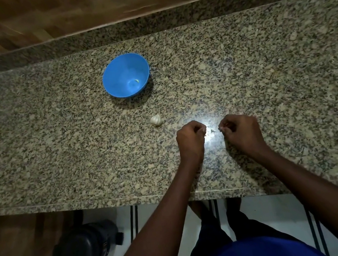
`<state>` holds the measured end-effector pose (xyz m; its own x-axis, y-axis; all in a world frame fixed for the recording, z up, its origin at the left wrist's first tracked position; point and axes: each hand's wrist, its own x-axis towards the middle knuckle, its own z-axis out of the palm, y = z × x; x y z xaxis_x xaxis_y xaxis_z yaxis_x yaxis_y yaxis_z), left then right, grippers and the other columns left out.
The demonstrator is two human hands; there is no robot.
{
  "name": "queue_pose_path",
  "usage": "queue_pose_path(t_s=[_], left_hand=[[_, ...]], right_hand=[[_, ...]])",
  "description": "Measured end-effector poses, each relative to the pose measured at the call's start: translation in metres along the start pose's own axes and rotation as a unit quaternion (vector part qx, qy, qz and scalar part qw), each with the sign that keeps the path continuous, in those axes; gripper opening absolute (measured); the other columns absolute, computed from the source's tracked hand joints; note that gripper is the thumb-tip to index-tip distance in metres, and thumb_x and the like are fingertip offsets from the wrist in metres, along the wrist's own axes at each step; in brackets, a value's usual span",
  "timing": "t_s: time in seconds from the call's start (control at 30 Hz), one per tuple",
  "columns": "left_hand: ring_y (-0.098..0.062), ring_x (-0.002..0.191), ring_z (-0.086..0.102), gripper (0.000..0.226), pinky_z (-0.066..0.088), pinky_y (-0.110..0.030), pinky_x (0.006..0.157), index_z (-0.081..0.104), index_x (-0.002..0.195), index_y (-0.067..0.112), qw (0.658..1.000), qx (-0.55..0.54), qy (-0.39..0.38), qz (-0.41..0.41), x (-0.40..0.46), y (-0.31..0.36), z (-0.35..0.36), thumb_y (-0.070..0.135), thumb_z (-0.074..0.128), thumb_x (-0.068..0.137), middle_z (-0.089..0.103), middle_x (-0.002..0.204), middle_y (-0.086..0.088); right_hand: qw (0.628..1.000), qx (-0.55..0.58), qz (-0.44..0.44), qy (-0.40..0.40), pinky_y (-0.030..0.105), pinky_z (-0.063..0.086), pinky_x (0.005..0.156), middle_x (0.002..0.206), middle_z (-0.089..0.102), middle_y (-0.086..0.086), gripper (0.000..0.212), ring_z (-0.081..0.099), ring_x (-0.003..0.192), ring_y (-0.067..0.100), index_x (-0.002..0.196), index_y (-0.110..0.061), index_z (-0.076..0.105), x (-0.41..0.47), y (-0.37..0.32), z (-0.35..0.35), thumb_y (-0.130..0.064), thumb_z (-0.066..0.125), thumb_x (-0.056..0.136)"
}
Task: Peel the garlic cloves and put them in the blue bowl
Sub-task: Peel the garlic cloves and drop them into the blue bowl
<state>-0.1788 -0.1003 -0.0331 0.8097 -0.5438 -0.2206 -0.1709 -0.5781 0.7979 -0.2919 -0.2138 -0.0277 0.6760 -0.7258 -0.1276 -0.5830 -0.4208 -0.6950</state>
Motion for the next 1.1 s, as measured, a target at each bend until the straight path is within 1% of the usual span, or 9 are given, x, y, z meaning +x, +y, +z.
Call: queue_pose_path(t_s=[0.2, 0.3, 0.37, 0.47, 0.53, 0.63, 0.73, 0.87, 1.1], left_hand=[[-0.009, 0.071, 0.057, 0.003, 0.040, -0.024, 0.063, 0.076, 0.085, 0.009, 0.980, 0.149, -0.037, 0.126, -0.007, 0.009, 0.017, 0.008, 0.074, 0.084, 0.070, 0.083, -0.002], [-0.016, 0.057, 0.045, 0.019, 0.031, -0.030, 0.047, 0.065, 0.069, 0.011, 0.953, 0.254, -0.022, 0.165, -0.014, 0.010, 0.025, -0.003, 0.077, 0.068, 0.051, 0.068, 0.001], [-0.017, 0.056, 0.036, 0.027, 0.024, -0.031, 0.047, 0.058, 0.066, 0.013, 0.940, 0.285, -0.010, 0.187, -0.017, 0.006, 0.026, -0.008, 0.075, 0.063, 0.044, 0.064, 0.002], [-0.017, 0.057, 0.049, 0.023, 0.035, -0.029, 0.048, 0.064, 0.070, 0.011, 0.947, 0.274, 0.047, 0.160, -0.020, -0.004, 0.008, -0.010, 0.071, 0.076, 0.058, 0.069, -0.004], [-0.017, 0.062, 0.055, 0.019, 0.042, -0.029, 0.053, 0.068, 0.074, 0.009, 0.961, 0.240, 0.072, 0.114, -0.019, -0.017, -0.011, -0.007, 0.065, 0.084, 0.063, 0.073, -0.007], [-0.013, 0.064, 0.063, 0.013, 0.047, -0.027, 0.063, 0.074, 0.075, 0.011, 0.984, 0.153, 0.080, 0.039, -0.028, -0.030, -0.038, 0.002, 0.067, 0.081, 0.071, 0.073, -0.003], [-0.003, 0.054, 0.063, 0.015, 0.052, -0.020, 0.058, 0.075, 0.073, 0.012, 0.987, -0.092, 0.065, -0.116, -0.042, -0.031, -0.062, 0.003, 0.073, 0.084, 0.071, 0.063, 0.002], [-0.016, 0.057, 0.061, 0.002, 0.051, -0.032, 0.062, 0.078, 0.087, 0.008, 0.902, -0.367, 0.045, -0.222, -0.067, -0.045, -0.111, 0.008, 0.076, 0.087, 0.070, 0.067, -0.007], [-0.009, 0.062, 0.058, 0.008, 0.051, -0.018, 0.061, 0.066, 0.095, 0.001, 0.764, -0.599, 0.125, -0.207, -0.128, -0.133, -0.251, -0.001, 0.059, 0.097, 0.062, 0.074, -0.005]], right_hand=[[0.999, 0.007, 0.035, 0.014, 0.021, 0.041, 0.065, 0.076, 0.075, 0.000, 0.006, 0.064, 0.067, 0.013, 0.082, -0.013, 0.078, 0.001, -0.002, 0.000, -0.009, 0.074, 0.081], [0.998, 0.016, 0.061, 0.020, 0.022, 0.041, 0.065, 0.075, 0.074, 0.002, 0.006, 0.065, 0.067, 0.015, 0.080, -0.012, 0.078, -0.002, 0.001, -0.004, -0.008, 0.073, 0.081], [0.997, 0.021, 0.073, 0.015, 0.021, 0.043, 0.062, 0.073, 0.074, 0.001, 0.006, 0.064, 0.065, 0.013, 0.079, -0.012, 0.078, -0.003, 0.002, -0.007, -0.010, 0.073, 0.081], [0.996, 0.034, 0.079, 0.006, 0.009, 0.044, 0.055, 0.067, 0.072, -0.003, 0.008, 0.061, 0.055, -0.002, 0.077, -0.015, 0.078, -0.007, 0.000, -0.008, -0.012, 0.073, 0.082], [0.995, 0.059, 0.076, -0.004, 0.016, 0.054, 0.058, 0.062, 0.071, -0.003, 0.010, 0.065, 0.051, 0.003, 0.075, -0.014, 0.077, -0.011, -0.005, -0.003, -0.010, 0.072, 0.083], [0.991, 0.102, 0.084, -0.036, 0.030, 0.061, 0.061, 0.054, 0.069, -0.003, 0.015, 0.069, 0.049, 0.008, 0.071, -0.014, 0.074, -0.021, -0.019, 0.011, -0.009, 0.070, 0.085], [0.988, 0.115, 0.072, -0.072, 0.039, 0.062, 0.066, 0.057, 0.070, -0.003, 0.016, 0.071, 0.055, 0.012, 0.069, -0.019, 0.074, -0.029, -0.035, 0.033, -0.010, 0.070, 0.081], [0.987, 0.112, 0.053, -0.103, 0.038, 0.061, 0.070, 0.066, 0.074, -0.004, 0.018, 0.073, 0.068, 0.015, 0.070, -0.021, 0.076, -0.045, -0.080, 0.064, -0.009, 0.068, 0.081], [0.962, 0.159, 0.018, -0.222, 0.045, 0.063, 0.073, 0.064, 0.073, 0.008, 0.014, 0.073, 0.063, 0.023, 0.073, -0.009, 0.075, -0.109, -0.208, 0.160, -0.003, 0.071, 0.086]])
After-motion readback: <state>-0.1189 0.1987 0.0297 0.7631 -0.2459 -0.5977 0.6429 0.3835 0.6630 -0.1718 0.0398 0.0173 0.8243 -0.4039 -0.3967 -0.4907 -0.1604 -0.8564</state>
